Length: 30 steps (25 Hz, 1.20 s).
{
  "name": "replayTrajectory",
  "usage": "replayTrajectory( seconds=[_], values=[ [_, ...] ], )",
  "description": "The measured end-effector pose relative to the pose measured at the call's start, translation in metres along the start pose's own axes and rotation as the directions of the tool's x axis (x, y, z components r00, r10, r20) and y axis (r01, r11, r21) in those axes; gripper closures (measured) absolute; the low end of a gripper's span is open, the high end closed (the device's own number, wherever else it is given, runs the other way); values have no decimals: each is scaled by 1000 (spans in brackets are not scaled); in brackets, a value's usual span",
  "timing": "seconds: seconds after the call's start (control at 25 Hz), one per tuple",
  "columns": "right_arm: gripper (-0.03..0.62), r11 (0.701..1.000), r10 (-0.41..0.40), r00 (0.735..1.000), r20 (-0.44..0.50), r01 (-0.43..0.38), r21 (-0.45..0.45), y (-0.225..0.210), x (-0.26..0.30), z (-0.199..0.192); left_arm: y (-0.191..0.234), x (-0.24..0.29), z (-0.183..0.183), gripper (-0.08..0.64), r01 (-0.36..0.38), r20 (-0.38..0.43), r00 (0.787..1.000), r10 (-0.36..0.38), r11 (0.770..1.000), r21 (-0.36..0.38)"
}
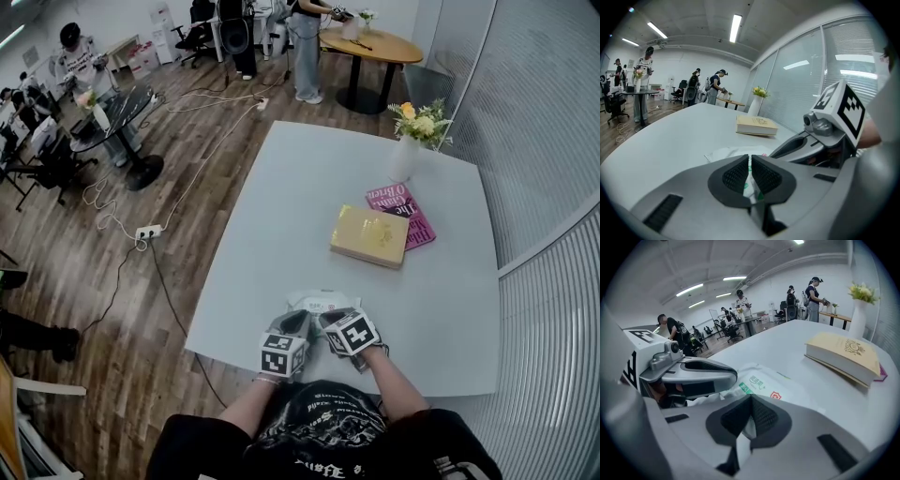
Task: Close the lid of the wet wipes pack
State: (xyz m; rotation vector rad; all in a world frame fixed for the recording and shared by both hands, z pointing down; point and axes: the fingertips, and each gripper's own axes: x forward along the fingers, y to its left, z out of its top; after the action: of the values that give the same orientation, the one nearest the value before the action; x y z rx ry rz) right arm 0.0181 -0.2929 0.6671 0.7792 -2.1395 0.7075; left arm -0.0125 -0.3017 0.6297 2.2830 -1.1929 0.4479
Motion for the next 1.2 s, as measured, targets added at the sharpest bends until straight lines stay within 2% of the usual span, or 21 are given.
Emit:
replayTrajectory(
  seconds=[0.08,0.16,0.24,0.32,0.4,0.56,0.64,0.84,0.92,1.2],
  values=[
    [594,1000,5,999,39,-6,19,0,-4,2,-2,-5,1,541,6,7,1000,-6,1000,1],
    [594,997,0,991,137,-10,74,0,-18,11,-4,-12,6,541,13,26,1000,-13,1000,3],
    [594,996,-34,960,279,8,92,0,-41,31,-3,-22,16,541,16,63,998,-17,1000,9],
    [594,994,-101,908,406,80,69,-4,-70,51,-2,-35,31,541,19,118,993,-21,1000,24],
    [594,983,-181,846,502,178,55,-9,-102,63,-3,-51,48,541,19,178,984,-27,999,47],
    [594,943,-298,725,620,326,71,-8,-156,70,-3,-89,75,541,-1,284,958,-24,996,87],
    [594,930,-326,682,655,356,92,-1,-177,67,-3,-107,83,541,-13,324,946,-20,995,98],
    [594,896,-420,600,680,394,206,8,-208,46,-11,-140,89,541,-35,375,927,-28,986,160],
    [594,889,-439,586,681,395,232,9,-210,41,-14,-144,89,541,-34,379,925,-37,983,179],
    [594,874,-456,589,668,437,211,20,-205,42,-20,-146,93,541,-22,389,919,-61,978,206]
  ],
)
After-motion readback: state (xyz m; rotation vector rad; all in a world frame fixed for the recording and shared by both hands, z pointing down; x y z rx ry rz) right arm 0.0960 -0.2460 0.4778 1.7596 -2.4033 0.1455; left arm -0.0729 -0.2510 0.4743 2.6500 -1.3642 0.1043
